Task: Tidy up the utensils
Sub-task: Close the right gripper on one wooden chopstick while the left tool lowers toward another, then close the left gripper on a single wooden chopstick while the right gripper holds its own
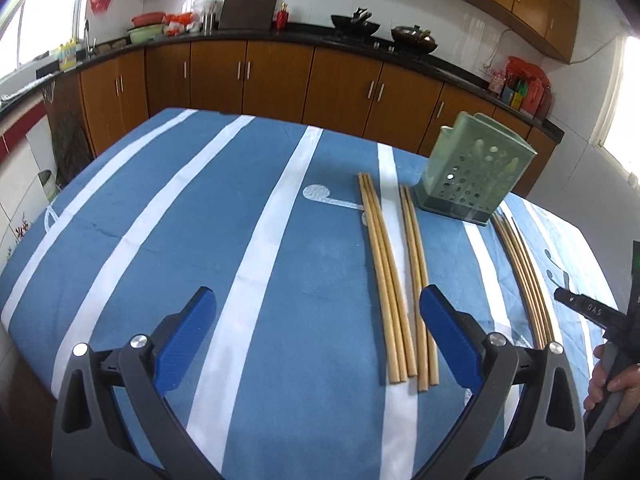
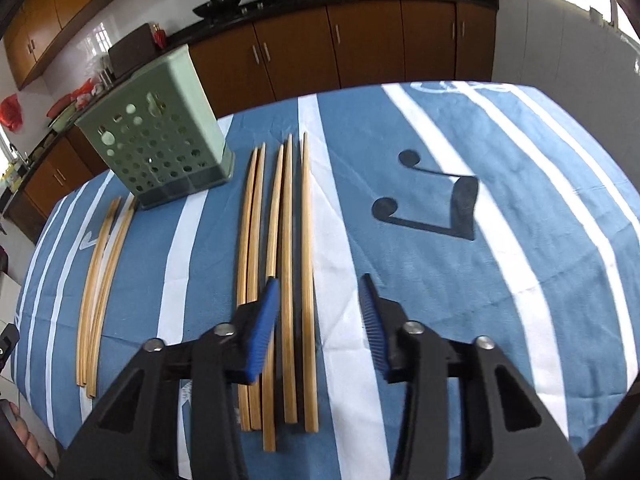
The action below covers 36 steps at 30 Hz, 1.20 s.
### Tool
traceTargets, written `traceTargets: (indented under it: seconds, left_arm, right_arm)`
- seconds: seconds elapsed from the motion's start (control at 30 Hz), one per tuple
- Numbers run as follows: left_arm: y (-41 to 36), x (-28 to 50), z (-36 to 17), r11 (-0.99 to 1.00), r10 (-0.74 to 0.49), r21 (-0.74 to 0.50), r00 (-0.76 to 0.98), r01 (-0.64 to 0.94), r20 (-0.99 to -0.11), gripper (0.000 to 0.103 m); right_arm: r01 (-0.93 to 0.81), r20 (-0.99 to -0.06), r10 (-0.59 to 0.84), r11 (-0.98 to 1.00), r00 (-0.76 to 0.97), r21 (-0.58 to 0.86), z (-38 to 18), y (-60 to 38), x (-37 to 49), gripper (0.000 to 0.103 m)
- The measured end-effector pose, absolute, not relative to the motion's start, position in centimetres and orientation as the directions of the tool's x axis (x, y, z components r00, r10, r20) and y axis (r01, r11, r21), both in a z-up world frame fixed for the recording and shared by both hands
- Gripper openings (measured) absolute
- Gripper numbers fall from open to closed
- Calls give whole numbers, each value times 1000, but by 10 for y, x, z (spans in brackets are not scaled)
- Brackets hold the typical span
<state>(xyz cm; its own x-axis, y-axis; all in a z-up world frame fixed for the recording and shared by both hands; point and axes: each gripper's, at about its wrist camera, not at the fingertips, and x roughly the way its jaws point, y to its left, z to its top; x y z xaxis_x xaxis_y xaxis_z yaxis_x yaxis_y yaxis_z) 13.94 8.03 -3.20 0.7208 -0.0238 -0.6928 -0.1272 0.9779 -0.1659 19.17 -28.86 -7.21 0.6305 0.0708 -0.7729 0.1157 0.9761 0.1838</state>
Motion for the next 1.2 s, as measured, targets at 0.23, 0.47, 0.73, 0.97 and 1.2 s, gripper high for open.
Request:
traceTargets:
  seconds: [0.23, 0.47, 0.73, 0.97, 1.2]
  left_arm:
    - [79, 156, -40, 983, -35, -149, 694, -105, -719, 86]
    - [63, 170, -51, 988, -88, -152, 656, -41, -750, 61]
    - [36, 194, -67, 992, -120, -118, 583, 41, -804, 30]
    - [29, 199, -74, 995, -100, -82, 558, 58, -824, 22]
    - [26, 199, -72, 995, -103, -84, 547, 61, -831, 18]
  right_arm:
    - [107, -805, 89, 977, 586, 186, -86, -286, 203, 25]
    - [94, -797, 17, 991, 604, 92, -86, -280, 202, 9]
    - [160, -794, -21, 982, 608, 97, -86, -300, 207, 8]
    - [149, -786, -26, 985, 618, 84, -87, -299, 207, 8]
    - [139, -781, -30, 988, 623, 73, -87, -297, 206, 8]
